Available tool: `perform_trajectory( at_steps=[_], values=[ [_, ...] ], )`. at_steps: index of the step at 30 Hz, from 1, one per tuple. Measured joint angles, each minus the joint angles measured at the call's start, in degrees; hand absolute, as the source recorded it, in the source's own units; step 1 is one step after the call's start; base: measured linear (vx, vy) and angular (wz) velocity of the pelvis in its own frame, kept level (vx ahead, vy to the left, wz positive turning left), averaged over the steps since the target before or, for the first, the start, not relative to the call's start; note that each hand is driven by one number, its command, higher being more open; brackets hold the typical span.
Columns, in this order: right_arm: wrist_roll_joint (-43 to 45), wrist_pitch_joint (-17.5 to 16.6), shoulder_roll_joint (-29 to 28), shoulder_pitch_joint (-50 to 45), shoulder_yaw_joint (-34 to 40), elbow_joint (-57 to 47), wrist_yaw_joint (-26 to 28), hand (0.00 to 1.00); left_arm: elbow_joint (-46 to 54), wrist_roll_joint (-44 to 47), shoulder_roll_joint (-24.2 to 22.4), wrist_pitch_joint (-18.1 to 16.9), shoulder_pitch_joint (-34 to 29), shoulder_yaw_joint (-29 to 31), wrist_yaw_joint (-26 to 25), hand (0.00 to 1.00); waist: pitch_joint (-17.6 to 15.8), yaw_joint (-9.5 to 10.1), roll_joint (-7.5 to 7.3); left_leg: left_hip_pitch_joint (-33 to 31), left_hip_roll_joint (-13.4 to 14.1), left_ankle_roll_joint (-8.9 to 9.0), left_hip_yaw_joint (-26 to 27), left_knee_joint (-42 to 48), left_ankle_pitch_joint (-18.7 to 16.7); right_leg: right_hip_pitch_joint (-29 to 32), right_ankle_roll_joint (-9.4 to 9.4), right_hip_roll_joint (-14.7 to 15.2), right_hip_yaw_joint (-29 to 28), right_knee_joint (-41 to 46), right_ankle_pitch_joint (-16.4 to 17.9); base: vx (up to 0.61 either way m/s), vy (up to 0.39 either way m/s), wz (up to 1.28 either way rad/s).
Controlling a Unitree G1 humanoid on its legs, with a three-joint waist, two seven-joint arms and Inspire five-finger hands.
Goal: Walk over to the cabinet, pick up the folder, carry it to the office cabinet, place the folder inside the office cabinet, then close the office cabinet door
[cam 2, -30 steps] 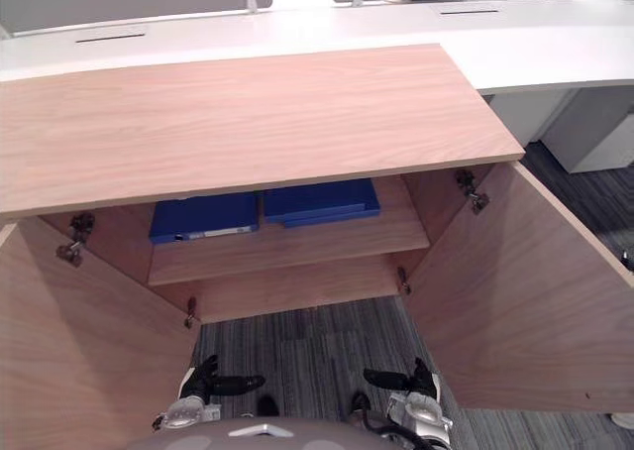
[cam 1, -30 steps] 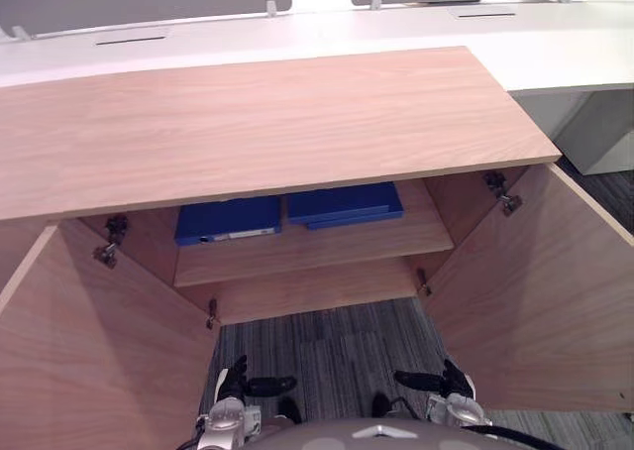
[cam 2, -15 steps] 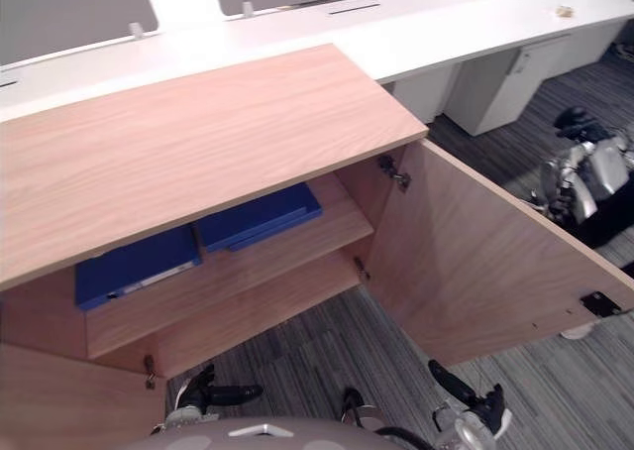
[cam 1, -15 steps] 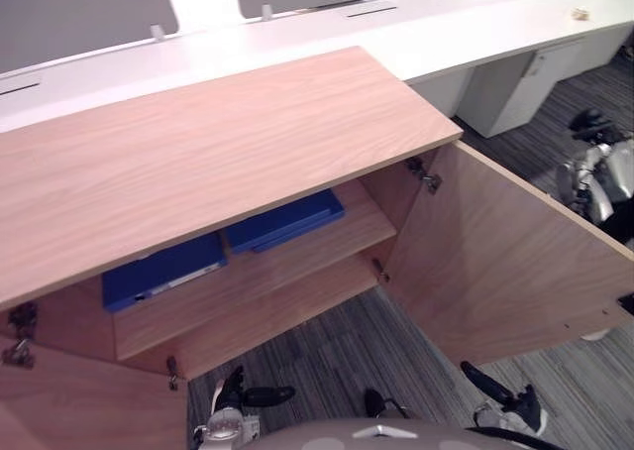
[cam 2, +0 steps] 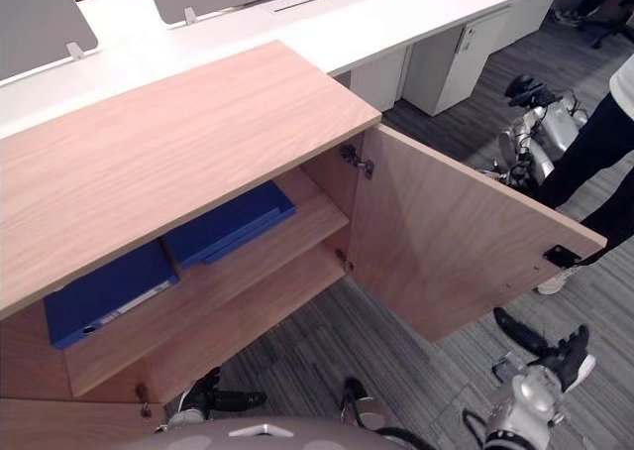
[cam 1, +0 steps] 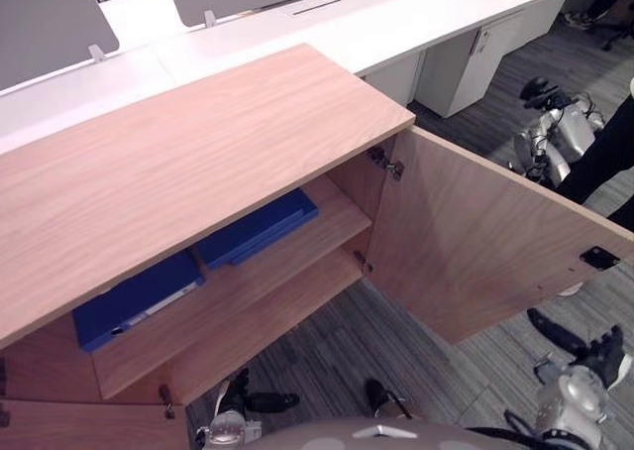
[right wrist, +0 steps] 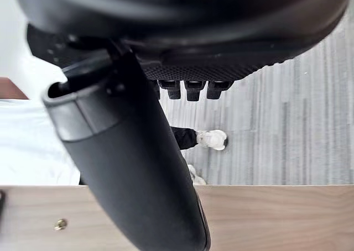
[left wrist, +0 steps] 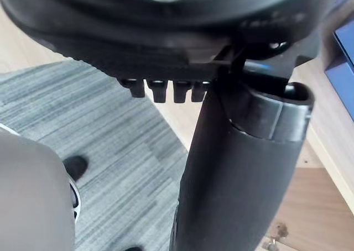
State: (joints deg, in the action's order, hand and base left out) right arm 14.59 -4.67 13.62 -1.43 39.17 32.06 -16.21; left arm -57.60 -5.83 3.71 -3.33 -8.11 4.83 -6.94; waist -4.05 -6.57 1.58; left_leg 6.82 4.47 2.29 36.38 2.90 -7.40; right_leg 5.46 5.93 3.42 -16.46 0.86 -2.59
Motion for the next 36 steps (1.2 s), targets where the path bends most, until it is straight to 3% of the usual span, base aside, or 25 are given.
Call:
perform_trajectory(
  at_steps=[8,15,24,29,36],
  values=[
    [-1.3,-0.3,6.2,2.4,-2.7,0.0,1.4,1.00,-0.1,-0.3,0.7,-0.5,-0.2,0.0,0.7,1.00,0.0,0.01,0.31,-1.7,-0.3,-0.45,-3.5,0.0,0.2,-0.2,0.16,0.7,1.4,-2.3,-1.2,0.01,-0.017,0.08],
    [-2.0,-0.6,7.7,3.4,-6.6,0.0,1.7,1.00,-0.1,-0.3,0.8,-0.6,-0.1,-0.1,1.1,1.00,0.0,-0.12,0.46,-2.4,-0.4,-0.77,-7.0,0.0,0.3,-0.8,0.14,1.0,4.1,-2.6,-1.2,0.02,-0.003,0.16],
    [-3.5,-1.0,7.9,2.4,-9.2,-0.9,2.3,1.00,-0.1,-1.3,1.2,-0.5,0.0,-1.9,1.1,1.00,-0.2,-1.01,0.25,-2.6,-0.6,-1.17,-7.5,0.0,0.6,-0.8,0.14,1.3,4.7,-2.9,-1.5,0.00,-0.001,0.03],
    [-3.8,-0.9,4.6,-2.0,-11.2,-7.7,2.5,1.00,-0.1,-1.6,1.1,-0.4,0.0,-2.4,1.1,1.00,-0.3,-1.67,0.08,-2.4,-0.5,-1.12,-7.4,-0.1,0.7,-1.6,0.02,1.2,4.4,-4.7,-2.6,0.00,-0.013,-0.04],
    [-3.5,-0.9,-5.3,-13.2,-15.5,-23.3,4.7,1.00,-0.2,-3.9,1.0,-0.3,0.5,-2.4,1.1,1.00,-1.0,-3.10,-1.01,-2.0,-0.2,-1.04,-7.0,0.0,0.7,-1.6,-0.04,0.7,3.4,-4.9,-3.2,0.00,-0.019,-0.08]
  ],
)
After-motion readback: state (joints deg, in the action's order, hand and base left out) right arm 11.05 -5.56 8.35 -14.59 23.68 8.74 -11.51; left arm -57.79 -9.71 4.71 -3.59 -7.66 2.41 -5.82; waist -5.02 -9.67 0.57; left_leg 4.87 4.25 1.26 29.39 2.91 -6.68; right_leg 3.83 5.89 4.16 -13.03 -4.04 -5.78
